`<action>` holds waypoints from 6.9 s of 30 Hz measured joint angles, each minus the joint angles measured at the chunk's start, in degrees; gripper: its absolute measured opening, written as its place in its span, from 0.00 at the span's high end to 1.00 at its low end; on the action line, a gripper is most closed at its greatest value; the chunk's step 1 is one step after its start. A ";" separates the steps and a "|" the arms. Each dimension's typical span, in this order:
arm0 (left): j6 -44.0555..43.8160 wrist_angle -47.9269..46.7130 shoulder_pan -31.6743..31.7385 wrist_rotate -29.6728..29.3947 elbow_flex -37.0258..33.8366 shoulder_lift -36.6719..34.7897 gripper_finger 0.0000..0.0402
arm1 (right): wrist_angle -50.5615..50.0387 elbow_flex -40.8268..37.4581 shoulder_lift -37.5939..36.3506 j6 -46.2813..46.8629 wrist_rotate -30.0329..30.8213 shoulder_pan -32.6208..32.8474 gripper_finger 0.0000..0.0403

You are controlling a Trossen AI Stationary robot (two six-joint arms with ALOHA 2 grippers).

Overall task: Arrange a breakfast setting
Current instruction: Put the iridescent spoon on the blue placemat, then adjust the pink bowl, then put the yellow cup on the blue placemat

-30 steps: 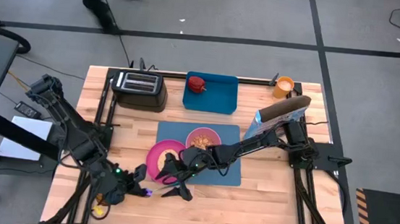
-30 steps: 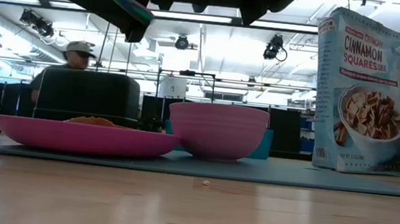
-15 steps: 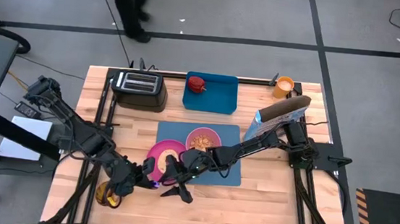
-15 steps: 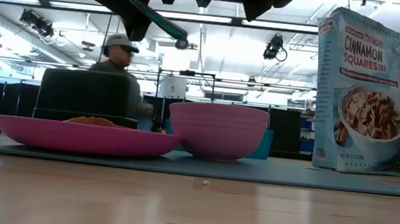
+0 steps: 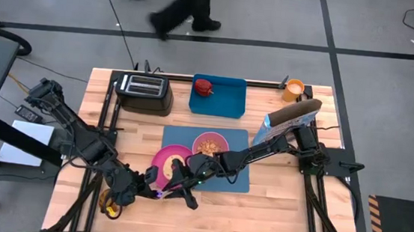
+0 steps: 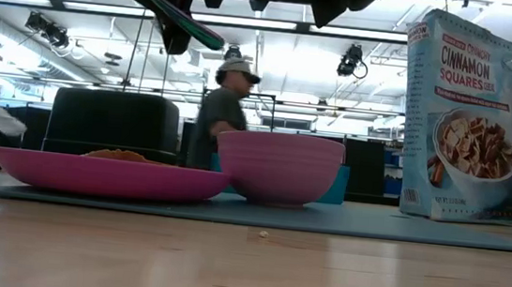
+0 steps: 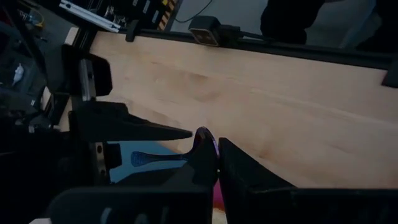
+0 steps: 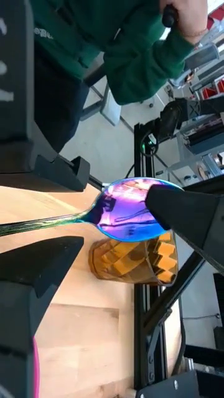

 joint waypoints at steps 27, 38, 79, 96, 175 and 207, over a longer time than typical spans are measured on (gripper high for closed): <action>-2.95 1.12 -1.44 -0.05 0.00 0.00 0.95 | -0.01 -0.02 0.00 0.84 -2.04 -0.11 0.95; -12.10 2.08 -1.54 -5.11 0.00 0.00 0.77 | -0.32 -0.04 -0.11 0.92 -2.24 -0.11 0.95; -45.38 -11.58 -10.99 -37.63 4.11 -9.03 0.52 | -87.31 -0.04 -10.99 87.46 29.86 15.52 0.95; -41.33 -12.28 -10.99 -37.62 4.11 -9.03 0.52 | -81.19 -9.08 -8.39 104.46 40.04 8.67 0.95; -43.23 -0.69 -8.66 -38.45 3.47 -9.05 0.52 | -70.01 -4.54 -28.43 51.06 55.09 10.03 0.55; -41.93 -1.78 19.28 -36.40 0.99 -9.80 0.52 | -69.86 -1.10 -42.02 4.02 46.25 -42.45 0.56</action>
